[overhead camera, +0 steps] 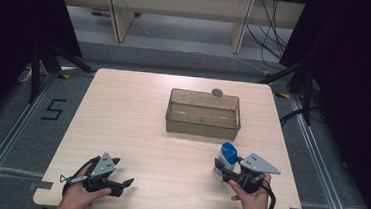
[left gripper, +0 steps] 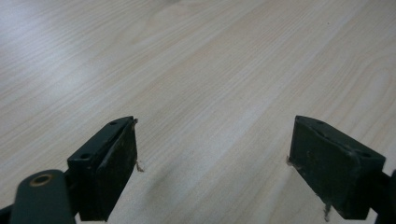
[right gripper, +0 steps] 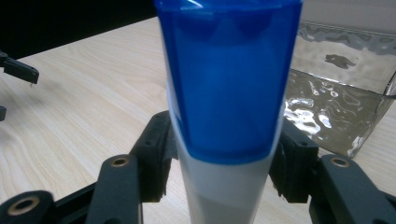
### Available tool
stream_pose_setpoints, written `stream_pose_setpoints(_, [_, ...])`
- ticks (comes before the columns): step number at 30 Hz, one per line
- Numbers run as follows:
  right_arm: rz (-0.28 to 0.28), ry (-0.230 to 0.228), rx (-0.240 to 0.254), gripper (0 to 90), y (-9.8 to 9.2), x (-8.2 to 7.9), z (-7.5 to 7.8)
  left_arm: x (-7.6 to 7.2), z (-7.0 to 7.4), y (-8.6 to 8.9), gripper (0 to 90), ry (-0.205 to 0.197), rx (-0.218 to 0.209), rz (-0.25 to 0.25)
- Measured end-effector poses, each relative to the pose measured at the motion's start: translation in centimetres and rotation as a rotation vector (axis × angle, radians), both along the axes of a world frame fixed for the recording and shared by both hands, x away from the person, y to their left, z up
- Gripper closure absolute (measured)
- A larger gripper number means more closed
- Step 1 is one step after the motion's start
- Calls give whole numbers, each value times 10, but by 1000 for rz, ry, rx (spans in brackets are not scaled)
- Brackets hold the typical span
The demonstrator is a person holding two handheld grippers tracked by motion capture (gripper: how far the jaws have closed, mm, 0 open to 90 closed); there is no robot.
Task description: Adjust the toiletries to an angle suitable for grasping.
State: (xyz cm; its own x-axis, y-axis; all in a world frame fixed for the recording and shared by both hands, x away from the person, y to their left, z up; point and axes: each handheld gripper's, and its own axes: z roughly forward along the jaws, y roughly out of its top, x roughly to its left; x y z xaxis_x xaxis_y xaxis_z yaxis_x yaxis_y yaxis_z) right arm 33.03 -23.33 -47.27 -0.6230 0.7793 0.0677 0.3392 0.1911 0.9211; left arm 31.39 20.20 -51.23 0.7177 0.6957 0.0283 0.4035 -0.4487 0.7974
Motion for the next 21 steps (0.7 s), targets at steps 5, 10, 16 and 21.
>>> stream_pose_setpoints(5, [13,-22,-10,515,-1,2,-1,0,-1,-1,149,7,-16,1])
stream_pose_setpoints(10, [19,-22,-10,539,-2,3,-1,0,0,0,149,3,19,-9])
stream_pose_setpoints(16, [14,-4,-3,551,-1,0,-1,0,0,-2,149,2,-12,-2])
stream_pose_setpoints(21, [11,-21,-32,559,-2,0,1,1,1,-2,149,-2,8,-21])
